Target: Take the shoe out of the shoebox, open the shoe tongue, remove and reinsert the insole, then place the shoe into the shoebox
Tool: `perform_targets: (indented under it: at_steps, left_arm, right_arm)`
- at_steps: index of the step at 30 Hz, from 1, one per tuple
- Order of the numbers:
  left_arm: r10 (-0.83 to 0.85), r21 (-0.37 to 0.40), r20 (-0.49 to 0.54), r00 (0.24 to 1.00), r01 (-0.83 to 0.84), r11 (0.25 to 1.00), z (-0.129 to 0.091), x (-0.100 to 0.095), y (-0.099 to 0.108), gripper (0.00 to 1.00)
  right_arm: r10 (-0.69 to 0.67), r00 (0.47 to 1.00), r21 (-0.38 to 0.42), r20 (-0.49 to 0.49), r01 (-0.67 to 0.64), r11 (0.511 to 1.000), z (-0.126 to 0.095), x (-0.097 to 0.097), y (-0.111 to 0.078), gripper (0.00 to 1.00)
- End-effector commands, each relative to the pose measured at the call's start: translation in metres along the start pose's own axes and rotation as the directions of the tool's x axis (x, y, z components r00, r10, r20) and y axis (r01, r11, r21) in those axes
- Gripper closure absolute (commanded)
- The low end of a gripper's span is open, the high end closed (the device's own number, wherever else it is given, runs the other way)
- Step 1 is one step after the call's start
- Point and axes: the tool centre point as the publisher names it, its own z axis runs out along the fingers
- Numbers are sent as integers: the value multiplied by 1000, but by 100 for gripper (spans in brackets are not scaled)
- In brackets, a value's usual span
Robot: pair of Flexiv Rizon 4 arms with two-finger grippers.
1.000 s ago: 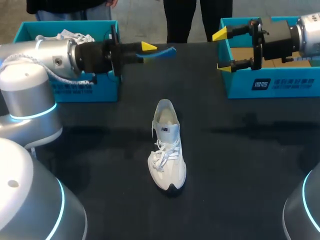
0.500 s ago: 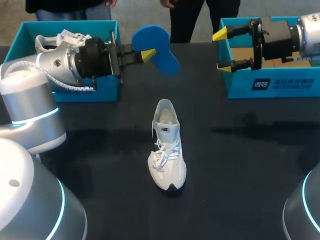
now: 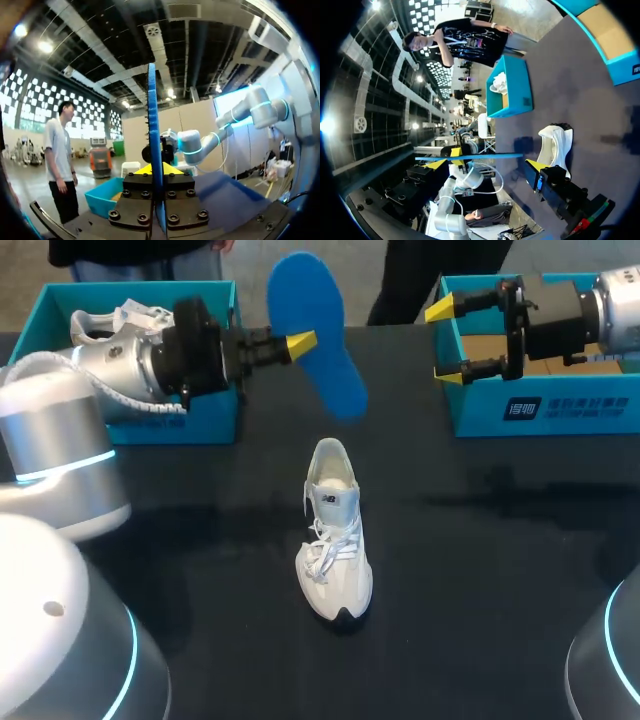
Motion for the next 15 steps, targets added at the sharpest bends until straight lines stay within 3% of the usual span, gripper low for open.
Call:
perform_targets:
  at_steps: [1, 15]
  left_arm:
    - [-443, -135, -44, 895, 434, 891, -8, 8, -4, 100]
    - [-454, -148, -56, 889, 442, 885, -9, 8, -3, 100]
  right_arm:
    - [1, 1000, 1, 3, -1, 1000, 1, 0, 1, 0]
    - [1, 1000, 1, 3, -1, 1000, 1, 0, 1, 0]
